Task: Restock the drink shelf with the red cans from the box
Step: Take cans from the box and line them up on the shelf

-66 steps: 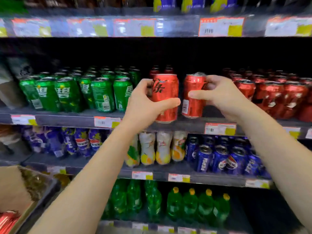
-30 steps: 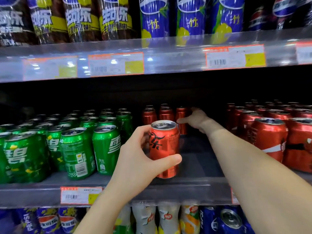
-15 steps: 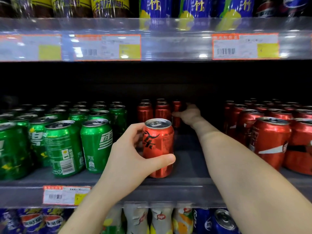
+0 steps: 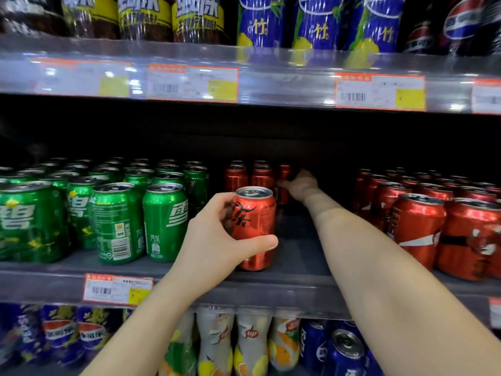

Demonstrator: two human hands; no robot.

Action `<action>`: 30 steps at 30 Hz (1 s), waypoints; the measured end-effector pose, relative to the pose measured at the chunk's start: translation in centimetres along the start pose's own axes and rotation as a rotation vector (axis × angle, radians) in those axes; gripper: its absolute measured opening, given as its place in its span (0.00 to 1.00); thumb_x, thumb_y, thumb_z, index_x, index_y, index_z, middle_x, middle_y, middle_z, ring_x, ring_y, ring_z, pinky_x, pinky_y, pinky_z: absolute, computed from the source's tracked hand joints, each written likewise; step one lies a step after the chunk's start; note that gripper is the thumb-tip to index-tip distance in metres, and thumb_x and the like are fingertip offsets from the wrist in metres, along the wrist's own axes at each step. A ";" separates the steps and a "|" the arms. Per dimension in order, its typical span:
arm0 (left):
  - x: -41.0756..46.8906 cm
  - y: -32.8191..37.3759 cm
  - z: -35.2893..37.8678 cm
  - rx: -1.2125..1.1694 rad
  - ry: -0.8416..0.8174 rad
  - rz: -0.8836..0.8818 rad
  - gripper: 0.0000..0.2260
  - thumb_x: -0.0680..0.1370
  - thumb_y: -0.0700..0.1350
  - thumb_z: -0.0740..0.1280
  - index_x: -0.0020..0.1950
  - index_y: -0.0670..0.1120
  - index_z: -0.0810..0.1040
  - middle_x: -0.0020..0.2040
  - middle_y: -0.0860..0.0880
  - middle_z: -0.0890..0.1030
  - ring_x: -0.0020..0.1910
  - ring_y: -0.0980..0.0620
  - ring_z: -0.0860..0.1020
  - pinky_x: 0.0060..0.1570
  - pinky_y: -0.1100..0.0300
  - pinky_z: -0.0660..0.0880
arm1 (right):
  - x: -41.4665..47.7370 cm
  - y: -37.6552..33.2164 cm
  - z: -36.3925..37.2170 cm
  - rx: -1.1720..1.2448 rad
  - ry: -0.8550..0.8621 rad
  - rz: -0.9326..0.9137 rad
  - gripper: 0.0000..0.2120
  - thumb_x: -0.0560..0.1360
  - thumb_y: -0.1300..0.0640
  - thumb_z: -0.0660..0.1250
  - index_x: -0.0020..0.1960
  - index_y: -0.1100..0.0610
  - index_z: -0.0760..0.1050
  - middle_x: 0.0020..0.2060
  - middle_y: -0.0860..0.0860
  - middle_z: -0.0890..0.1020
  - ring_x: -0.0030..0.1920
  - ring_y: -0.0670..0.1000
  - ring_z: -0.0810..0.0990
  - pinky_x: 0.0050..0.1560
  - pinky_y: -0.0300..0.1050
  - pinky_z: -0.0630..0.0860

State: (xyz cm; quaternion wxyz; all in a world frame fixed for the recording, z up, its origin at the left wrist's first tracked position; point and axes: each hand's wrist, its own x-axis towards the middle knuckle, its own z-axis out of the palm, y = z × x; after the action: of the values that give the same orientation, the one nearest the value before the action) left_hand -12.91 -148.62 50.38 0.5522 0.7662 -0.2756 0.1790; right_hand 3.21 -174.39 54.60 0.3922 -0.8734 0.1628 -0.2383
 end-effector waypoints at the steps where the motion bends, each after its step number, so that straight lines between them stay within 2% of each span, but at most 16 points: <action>1: 0.1 0.0 0.0 0.004 0.004 0.001 0.34 0.61 0.54 0.85 0.63 0.60 0.76 0.55 0.63 0.83 0.54 0.70 0.79 0.51 0.74 0.74 | -0.3 -0.5 -0.3 0.024 0.005 0.011 0.32 0.73 0.45 0.76 0.71 0.57 0.72 0.67 0.55 0.78 0.66 0.56 0.78 0.61 0.43 0.74; 3: 0.2 0.1 0.0 0.019 0.009 -0.009 0.33 0.61 0.55 0.85 0.63 0.61 0.76 0.54 0.64 0.83 0.54 0.72 0.79 0.51 0.74 0.73 | -0.9 -1.3 -1.0 -0.002 0.053 -0.010 0.27 0.74 0.47 0.75 0.69 0.58 0.75 0.65 0.55 0.80 0.64 0.56 0.80 0.58 0.41 0.75; 5: 0.4 0.4 0.1 0.024 0.009 -0.037 0.33 0.61 0.56 0.85 0.62 0.61 0.75 0.53 0.64 0.83 0.52 0.72 0.79 0.51 0.72 0.73 | -2.6 -2.5 -2.4 -0.066 0.127 0.005 0.18 0.77 0.53 0.70 0.64 0.60 0.79 0.62 0.57 0.82 0.62 0.57 0.81 0.57 0.42 0.76; 7: 0.7 0.8 0.2 0.031 0.019 -0.048 0.33 0.60 0.56 0.85 0.62 0.61 0.76 0.52 0.63 0.83 0.51 0.70 0.80 0.53 0.68 0.76 | -4.8 -3.6 -3.9 -0.040 0.080 -0.005 0.13 0.77 0.56 0.66 0.59 0.59 0.81 0.58 0.58 0.84 0.57 0.58 0.83 0.53 0.44 0.78; 9: 1.2 1.2 0.7 0.044 0.038 -0.039 0.33 0.60 0.56 0.85 0.61 0.59 0.75 0.51 0.63 0.82 0.50 0.73 0.78 0.52 0.70 0.75 | -8.5 -4.2 -5.4 0.223 -0.220 0.011 0.13 0.78 0.50 0.69 0.56 0.59 0.81 0.53 0.58 0.85 0.50 0.57 0.85 0.52 0.49 0.80; 11: 1.8 1.8 1.2 0.047 0.050 -0.028 0.32 0.61 0.54 0.85 0.60 0.59 0.73 0.49 0.65 0.79 0.48 0.77 0.76 0.47 0.76 0.72 | -12.7 -4.2 -7.1 0.417 -0.541 0.003 0.20 0.77 0.41 0.69 0.55 0.58 0.80 0.50 0.58 0.86 0.49 0.57 0.85 0.54 0.53 0.81; 13: 2.3 2.1 1.9 0.051 0.057 -0.026 0.33 0.61 0.54 0.85 0.61 0.58 0.73 0.49 0.64 0.79 0.49 0.74 0.77 0.45 0.77 0.72 | -15.8 -3.7 -8.1 0.533 -0.697 -0.073 0.24 0.73 0.39 0.69 0.57 0.56 0.81 0.51 0.57 0.86 0.52 0.55 0.85 0.55 0.52 0.80; 14: 2.6 2.1 2.3 0.059 0.065 -0.023 0.35 0.61 0.55 0.85 0.63 0.56 0.74 0.50 0.63 0.80 0.50 0.70 0.78 0.45 0.76 0.73 | -16.7 -3.2 -8.1 0.573 -0.723 -0.134 0.24 0.72 0.41 0.71 0.60 0.56 0.80 0.54 0.55 0.86 0.54 0.54 0.85 0.58 0.51 0.79; 16: 3.0 2.1 2.9 0.067 0.060 -0.012 0.37 0.61 0.56 0.85 0.68 0.55 0.75 0.51 0.62 0.81 0.50 0.69 0.79 0.45 0.78 0.72 | -17.4 -2.3 -7.6 0.602 -0.656 -0.222 0.22 0.71 0.51 0.76 0.63 0.57 0.79 0.56 0.55 0.86 0.58 0.53 0.84 0.63 0.54 0.78; 18: 3.3 2.3 3.4 0.111 -0.011 0.001 0.40 0.63 0.56 0.84 0.72 0.54 0.72 0.54 0.61 0.81 0.49 0.70 0.78 0.44 0.80 0.71 | -17.0 -1.5 -7.2 0.591 -0.526 -0.240 0.22 0.70 0.60 0.79 0.62 0.57 0.79 0.54 0.55 0.86 0.56 0.55 0.85 0.64 0.59 0.78; 19: 3.4 2.3 3.5 0.154 -0.065 0.007 0.42 0.65 0.57 0.83 0.75 0.53 0.69 0.57 0.60 0.80 0.52 0.68 0.78 0.47 0.78 0.71 | -16.7 -1.3 -7.3 0.588 -0.478 -0.231 0.23 0.69 0.62 0.79 0.61 0.57 0.79 0.53 0.55 0.87 0.55 0.55 0.85 0.63 0.60 0.78; 21: 3.6 2.0 3.3 0.277 -0.144 0.025 0.45 0.68 0.57 0.81 0.80 0.51 0.63 0.67 0.53 0.78 0.63 0.57 0.78 0.58 0.67 0.72 | -15.8 -1.0 -7.7 0.600 -0.420 -0.180 0.27 0.66 0.64 0.81 0.62 0.56 0.76 0.51 0.55 0.87 0.53 0.55 0.86 0.61 0.60 0.80; 24: 3.8 1.5 2.6 0.529 -0.073 0.066 0.42 0.73 0.57 0.76 0.81 0.47 0.60 0.73 0.46 0.73 0.71 0.46 0.74 0.68 0.53 0.73 | -14.1 -0.2 -7.9 0.553 -0.354 -0.118 0.34 0.63 0.64 0.83 0.64 0.56 0.73 0.53 0.56 0.86 0.54 0.55 0.86 0.61 0.59 0.79; 27: 3.8 1.3 2.1 0.633 -0.053 0.059 0.35 0.77 0.55 0.72 0.80 0.47 0.63 0.71 0.44 0.74 0.68 0.44 0.75 0.64 0.48 0.76 | -12.4 0.7 -7.2 0.490 -0.271 -0.030 0.39 0.63 0.63 0.83 0.70 0.56 0.70 0.56 0.56 0.84 0.58 0.55 0.83 0.63 0.58 0.77; 30: 3.8 1.2 2.1 0.664 -0.052 0.073 0.32 0.77 0.55 0.71 0.78 0.48 0.65 0.71 0.45 0.74 0.67 0.44 0.76 0.62 0.47 0.77 | -11.1 0.8 -6.7 0.470 -0.226 -0.006 0.37 0.66 0.63 0.81 0.71 0.55 0.70 0.58 0.55 0.82 0.61 0.56 0.80 0.63 0.54 0.77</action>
State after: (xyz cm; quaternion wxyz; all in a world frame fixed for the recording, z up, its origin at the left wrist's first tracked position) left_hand -10.68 -151.70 52.80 0.2583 0.8984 -0.2433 0.2589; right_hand -9.73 -173.74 54.64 0.5993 -0.7800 0.0555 -0.1716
